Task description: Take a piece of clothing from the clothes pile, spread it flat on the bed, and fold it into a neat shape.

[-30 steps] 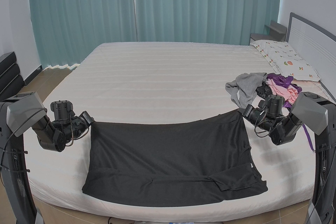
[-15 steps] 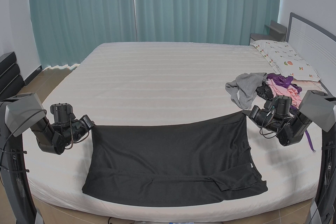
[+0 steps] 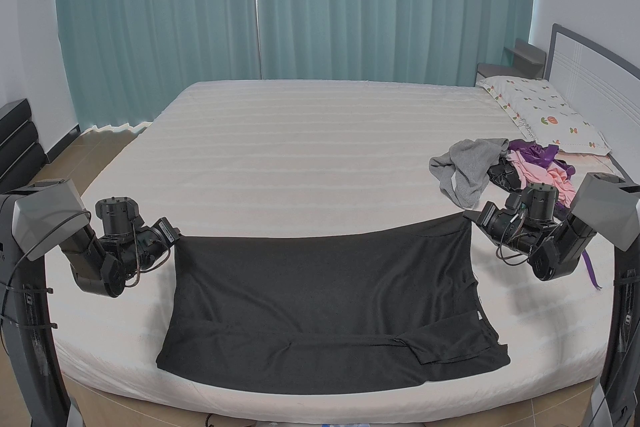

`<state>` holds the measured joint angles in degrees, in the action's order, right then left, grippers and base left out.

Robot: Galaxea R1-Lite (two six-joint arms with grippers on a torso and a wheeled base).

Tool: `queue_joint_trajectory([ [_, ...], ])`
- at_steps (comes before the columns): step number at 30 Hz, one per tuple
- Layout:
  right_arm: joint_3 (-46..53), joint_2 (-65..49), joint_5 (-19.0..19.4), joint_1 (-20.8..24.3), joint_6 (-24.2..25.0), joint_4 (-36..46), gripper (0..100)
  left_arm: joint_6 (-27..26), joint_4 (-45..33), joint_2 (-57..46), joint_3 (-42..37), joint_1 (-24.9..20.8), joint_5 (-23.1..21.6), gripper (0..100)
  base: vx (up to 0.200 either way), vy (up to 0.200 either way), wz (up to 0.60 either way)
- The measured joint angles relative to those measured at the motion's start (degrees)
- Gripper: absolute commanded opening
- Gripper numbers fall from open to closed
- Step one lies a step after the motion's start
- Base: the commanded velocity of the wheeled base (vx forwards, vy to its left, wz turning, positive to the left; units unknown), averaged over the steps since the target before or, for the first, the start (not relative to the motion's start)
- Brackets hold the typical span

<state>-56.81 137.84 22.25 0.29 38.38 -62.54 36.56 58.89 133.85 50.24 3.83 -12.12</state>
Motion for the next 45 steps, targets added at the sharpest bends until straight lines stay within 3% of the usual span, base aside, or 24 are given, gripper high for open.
queue_joint_trajectory([
  [19,15.86,-6.85,5.85,-2.27,-0.94,-0.49,0,-0.73,1.89,-3.32,-9.89,0.38,-0.46,0,0.0,0.0,0.0],
  [25,23.58,-8.48,7.63,-3.13,-5.1,-0.68,0,-4.6,3.62,-4.04,-16.23,0.38,-0.5,0,0.0,0.0,0.0],
  [28,24.02,-8.51,7.69,-3.18,-5.4,-0.74,0,-4.86,3.93,-4.08,-16.81,0.35,-0.5,0,0.0,0.0,0.0],
  [29,26.73,-8.53,4.62,-3.05,-10.9,1.3,0,-5.41,5.02,-4.13,-18.93,0.33,-0.52,0,0.0,0.0,0.0],
  [32,28.89,-7.5,7.39,-3.34,-9.09,-2.3,0,-5.85,7.05,-4.06,-21.6,0.33,-0.55,0,0.0,0.0,0.0],
  [45,33.68,-4.73,7.89,-3.46,-11.5,-4.68,0,-6.0,7.45,-3.4,-26.19,0.22,-2.02,0,0.0,0.0,0.0],
])
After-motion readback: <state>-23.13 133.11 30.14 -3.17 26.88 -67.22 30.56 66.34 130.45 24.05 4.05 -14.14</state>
